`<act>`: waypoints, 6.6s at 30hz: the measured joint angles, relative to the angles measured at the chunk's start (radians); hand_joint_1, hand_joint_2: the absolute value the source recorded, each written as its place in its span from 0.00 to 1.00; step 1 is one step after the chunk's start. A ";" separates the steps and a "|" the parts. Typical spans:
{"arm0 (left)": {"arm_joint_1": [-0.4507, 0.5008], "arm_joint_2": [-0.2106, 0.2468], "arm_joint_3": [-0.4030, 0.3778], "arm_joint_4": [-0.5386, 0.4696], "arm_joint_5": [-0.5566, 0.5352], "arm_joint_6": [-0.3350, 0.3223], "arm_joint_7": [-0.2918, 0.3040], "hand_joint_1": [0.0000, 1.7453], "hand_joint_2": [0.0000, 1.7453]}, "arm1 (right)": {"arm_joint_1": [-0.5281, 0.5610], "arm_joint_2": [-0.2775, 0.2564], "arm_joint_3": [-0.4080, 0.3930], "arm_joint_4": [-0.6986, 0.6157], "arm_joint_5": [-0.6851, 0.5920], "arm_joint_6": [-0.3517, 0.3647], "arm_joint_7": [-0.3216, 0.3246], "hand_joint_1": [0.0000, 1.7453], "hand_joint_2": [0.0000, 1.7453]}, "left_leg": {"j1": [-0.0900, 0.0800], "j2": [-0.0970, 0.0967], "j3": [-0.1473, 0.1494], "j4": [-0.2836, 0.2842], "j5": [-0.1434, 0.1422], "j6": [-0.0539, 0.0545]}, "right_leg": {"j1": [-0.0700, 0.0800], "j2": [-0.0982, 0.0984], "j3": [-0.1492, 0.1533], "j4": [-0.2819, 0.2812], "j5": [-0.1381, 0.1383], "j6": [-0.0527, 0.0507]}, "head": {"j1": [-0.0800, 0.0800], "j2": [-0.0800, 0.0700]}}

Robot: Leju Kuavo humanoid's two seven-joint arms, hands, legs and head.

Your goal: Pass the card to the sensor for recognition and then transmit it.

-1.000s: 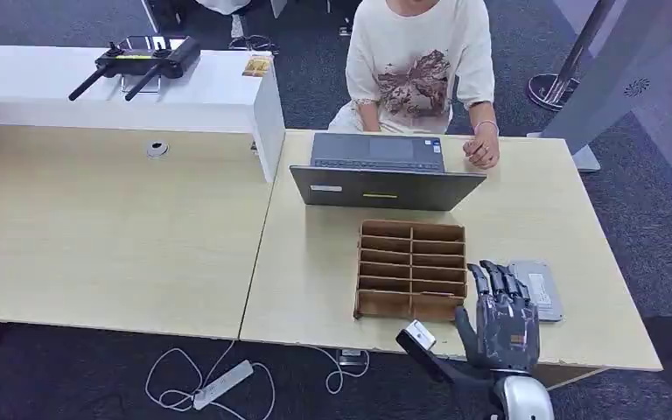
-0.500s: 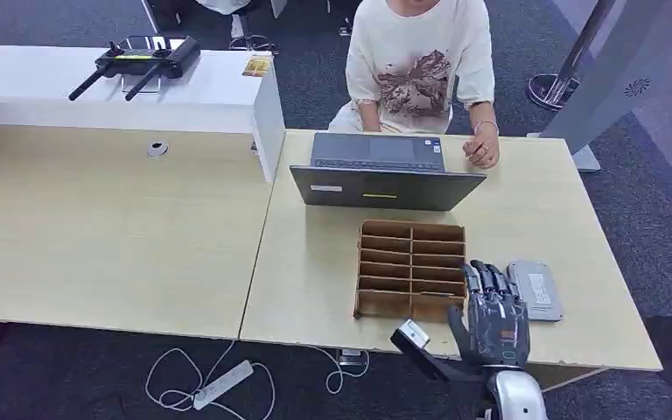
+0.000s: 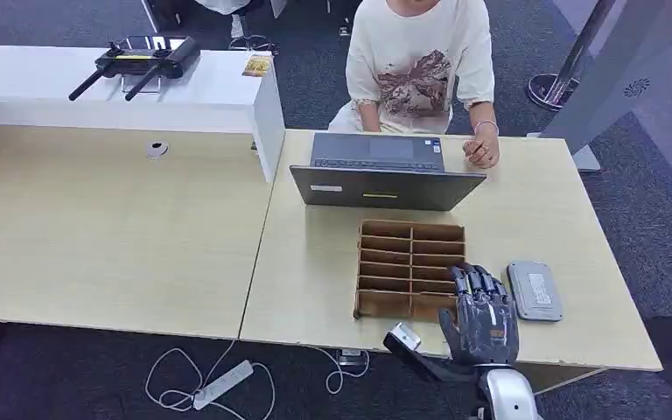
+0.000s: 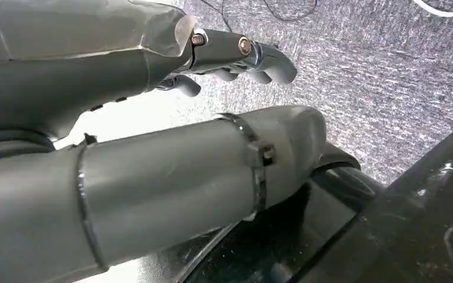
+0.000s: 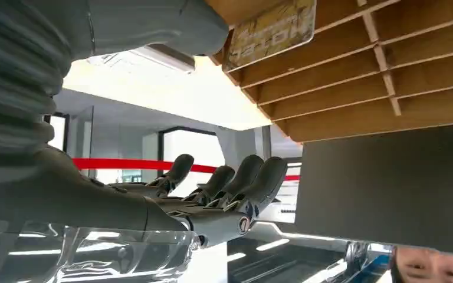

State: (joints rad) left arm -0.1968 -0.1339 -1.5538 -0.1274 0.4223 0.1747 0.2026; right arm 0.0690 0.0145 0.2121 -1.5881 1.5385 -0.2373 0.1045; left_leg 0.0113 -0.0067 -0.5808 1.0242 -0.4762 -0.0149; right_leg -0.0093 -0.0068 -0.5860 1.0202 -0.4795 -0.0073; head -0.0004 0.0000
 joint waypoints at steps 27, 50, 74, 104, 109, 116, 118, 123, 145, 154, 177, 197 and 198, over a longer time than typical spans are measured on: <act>0.000 0.000 0.000 0.000 0.000 -0.005 0.000 0.00 0.00 | -0.030 0.001 0.048 0.055 0.000 0.001 0.000 0.30 1.00 | 0.000 0.000 0.000 0.000 0.000 0.000 | 0.000 0.000 0.000 0.000 0.000 0.000 | 0.000 0.000; -0.002 0.000 0.000 0.000 -0.018 -0.014 0.000 0.00 0.00 | -0.052 0.001 0.046 0.117 -0.002 0.019 0.015 0.31 1.00 | 0.000 0.000 0.000 0.000 0.000 0.000 | 0.000 0.000 0.000 0.000 0.000 0.000 | 0.000 0.000; -0.002 0.000 0.000 0.000 -0.025 -0.016 0.000 0.00 0.00 | -0.053 0.001 0.039 0.131 -0.002 0.021 0.018 0.46 1.00 | 0.000 0.000 0.000 0.000 0.000 0.000 | 0.000 0.000 0.000 0.000 0.000 0.000 | 0.000 0.000; -0.003 0.000 0.000 0.000 -0.024 -0.017 0.000 0.00 0.00 | -0.076 0.005 0.037 0.154 0.000 0.019 0.010 0.74 1.00 | 0.000 0.000 0.000 0.000 0.000 0.000 | 0.000 0.000 0.000 0.000 0.000 0.000 | 0.000 0.000; -0.004 0.000 0.000 0.000 -0.026 -0.018 0.000 0.00 0.00 | -0.080 0.005 0.037 0.158 0.000 0.017 0.009 0.76 1.00 | 0.000 0.000 0.000 0.000 0.000 0.000 | 0.000 0.000 0.000 0.000 0.000 0.000 | 0.000 0.000; -0.004 0.000 0.000 0.000 -0.027 -0.018 0.000 0.00 0.00 | -0.080 0.005 0.037 0.162 0.000 0.004 0.007 0.77 1.00 | 0.000 0.000 0.000 0.000 0.000 0.000 | 0.000 0.000 0.000 0.000 0.000 0.000 | 0.000 0.000; -0.004 0.000 0.000 0.000 -0.027 -0.018 0.000 0.00 0.00 | -0.080 0.005 0.037 0.162 0.000 0.002 0.007 0.79 1.00 | 0.000 0.000 0.000 0.000 0.000 0.000 | 0.000 0.000 0.000 0.000 0.000 0.000 | 0.000 0.000; -0.005 -0.001 0.000 0.000 -0.027 -0.018 0.000 0.00 0.00 | -0.080 0.005 0.037 0.162 0.000 -0.016 0.006 0.83 1.00 | 0.000 0.000 0.000 0.000 0.000 0.000 | 0.000 0.000 0.000 0.000 0.000 0.000 | 0.000 0.000; -0.004 -0.001 0.000 0.000 -0.030 -0.014 -0.002 0.00 0.00 | -0.073 0.005 0.037 0.113 -0.008 -0.124 -0.041 0.96 1.00 | 0.000 0.000 0.000 0.000 0.000 0.000 | 0.000 0.000 0.000 0.000 0.000 0.000 | 0.000 0.000; -0.004 -0.001 0.000 0.000 -0.025 -0.008 -0.003 0.00 0.00 | -0.044 0.005 0.037 0.039 -0.074 -0.122 -0.112 0.94 1.00 | 0.000 0.000 0.000 0.000 0.000 0.000 | 0.000 0.000 0.000 0.000 0.000 0.000 | 0.000 0.000; -0.003 -0.004 0.000 0.000 -0.037 -0.009 -0.006 0.00 0.00 | -0.019 0.005 0.037 -0.084 -0.146 -0.151 -0.197 0.99 1.00 | 0.000 0.000 0.000 0.000 0.000 0.000 | 0.000 0.000 0.000 0.000 0.000 0.000 | 0.000 0.000; -0.004 -0.005 0.000 0.000 -0.060 -0.013 -0.012 0.00 0.00 | -0.230 -0.042 0.079 -0.126 -0.162 -0.211 -0.233 0.98 1.00 | 0.000 0.001 0.000 0.000 0.001 -0.001 | 0.000 0.001 0.000 0.001 0.001 -0.001 | 0.000 0.000; -0.004 -0.005 0.000 0.000 -0.061 -0.013 -0.012 0.00 0.00 | -0.251 -0.049 0.082 -0.122 -0.163 -0.211 -0.233 0.98 1.00 | 0.000 0.001 0.000 0.000 0.001 -0.001 | 0.000 0.001 0.000 0.001 0.001 -0.001 | 0.000 0.000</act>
State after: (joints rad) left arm -0.2005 -0.1389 -1.5541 -0.1274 0.3616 0.1614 0.1904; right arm -0.1823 -0.0343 0.2941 -1.7105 1.3756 -0.4479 -0.1282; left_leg 0.0113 -0.0060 -0.5803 1.0243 -0.4752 -0.0159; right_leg -0.0093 -0.0060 -0.5859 1.0208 -0.4783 -0.0079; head -0.0004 0.0000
